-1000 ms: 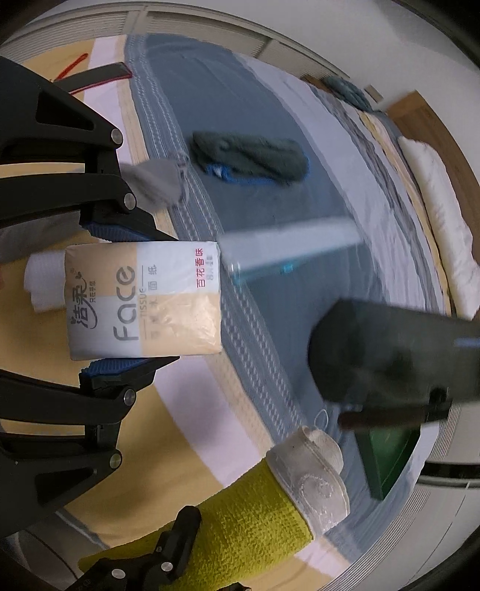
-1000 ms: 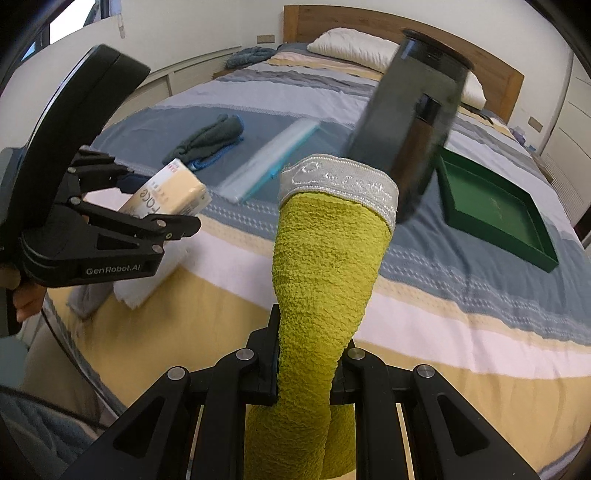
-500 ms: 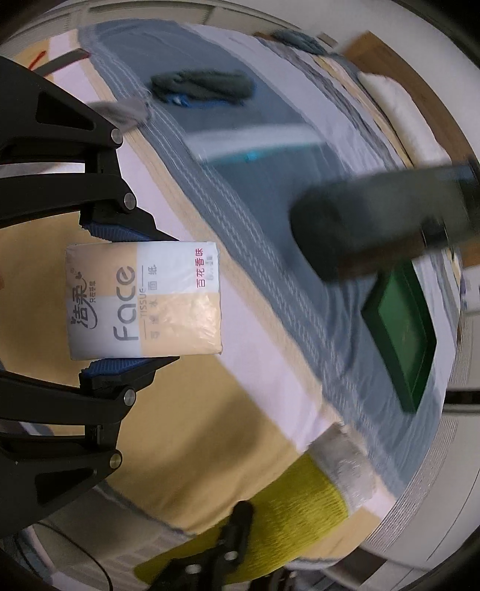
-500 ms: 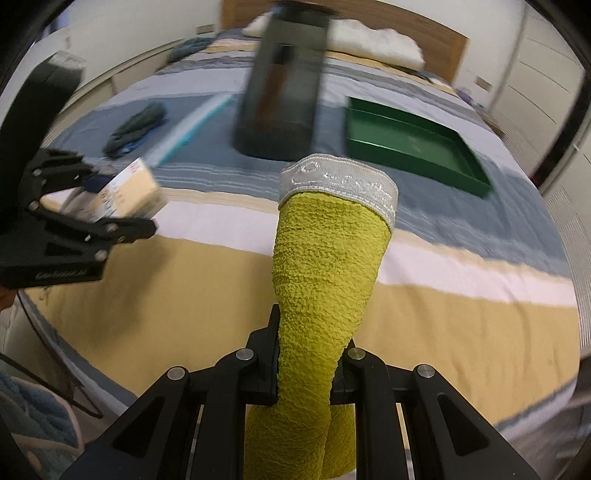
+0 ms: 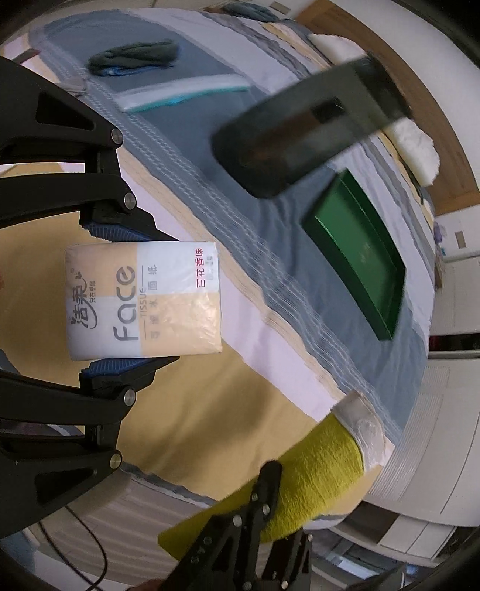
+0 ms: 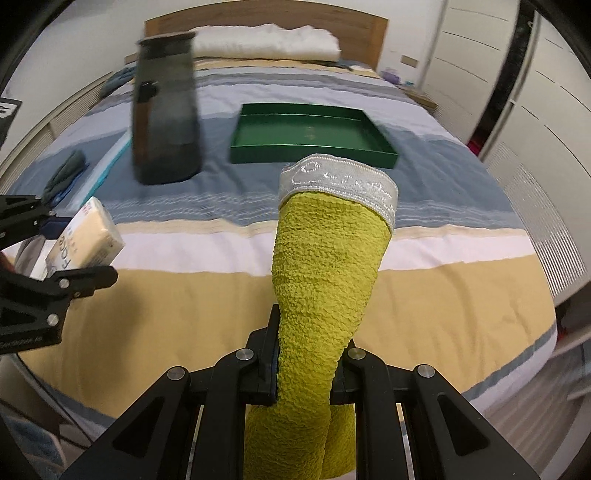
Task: Organize soft objects
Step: 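Carry the tissue pack and towel roll with both tools toward the green tray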
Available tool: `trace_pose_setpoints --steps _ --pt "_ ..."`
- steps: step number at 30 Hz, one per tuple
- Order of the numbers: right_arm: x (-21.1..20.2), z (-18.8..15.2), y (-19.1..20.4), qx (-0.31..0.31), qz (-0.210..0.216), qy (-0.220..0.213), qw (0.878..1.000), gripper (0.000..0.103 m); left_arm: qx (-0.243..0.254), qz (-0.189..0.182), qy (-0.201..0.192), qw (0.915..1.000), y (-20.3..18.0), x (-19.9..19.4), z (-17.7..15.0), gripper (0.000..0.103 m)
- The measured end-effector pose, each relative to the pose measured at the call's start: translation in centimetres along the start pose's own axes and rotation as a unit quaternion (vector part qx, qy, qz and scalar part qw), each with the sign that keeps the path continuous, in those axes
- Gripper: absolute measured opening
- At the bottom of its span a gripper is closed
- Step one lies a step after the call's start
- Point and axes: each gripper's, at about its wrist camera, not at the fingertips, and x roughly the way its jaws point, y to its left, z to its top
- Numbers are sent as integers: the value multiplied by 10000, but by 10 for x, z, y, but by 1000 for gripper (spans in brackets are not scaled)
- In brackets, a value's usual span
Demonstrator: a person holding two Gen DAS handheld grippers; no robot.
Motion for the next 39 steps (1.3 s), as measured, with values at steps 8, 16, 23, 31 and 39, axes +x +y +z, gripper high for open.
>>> trace_pose_setpoints --steps 8,16,23,31,39 --pt "12 16 -26 306 -168 -158 9993 16 -53 -158 -233 9996 -13 11 40 46" --pt "27 44 -44 428 -312 -429 9977 16 -248 -224 -374 9987 -14 25 71 46" --pt "46 68 -58 446 -392 -617 9963 16 -450 -132 -607 9971 -10 38 103 46" --pt "90 97 -73 439 -337 -703 9960 16 -760 -27 -725 9945 -4 57 128 46" --pt "124 128 -77 246 -300 -813 9959 16 -1453 8 -607 9875 17 81 141 46"
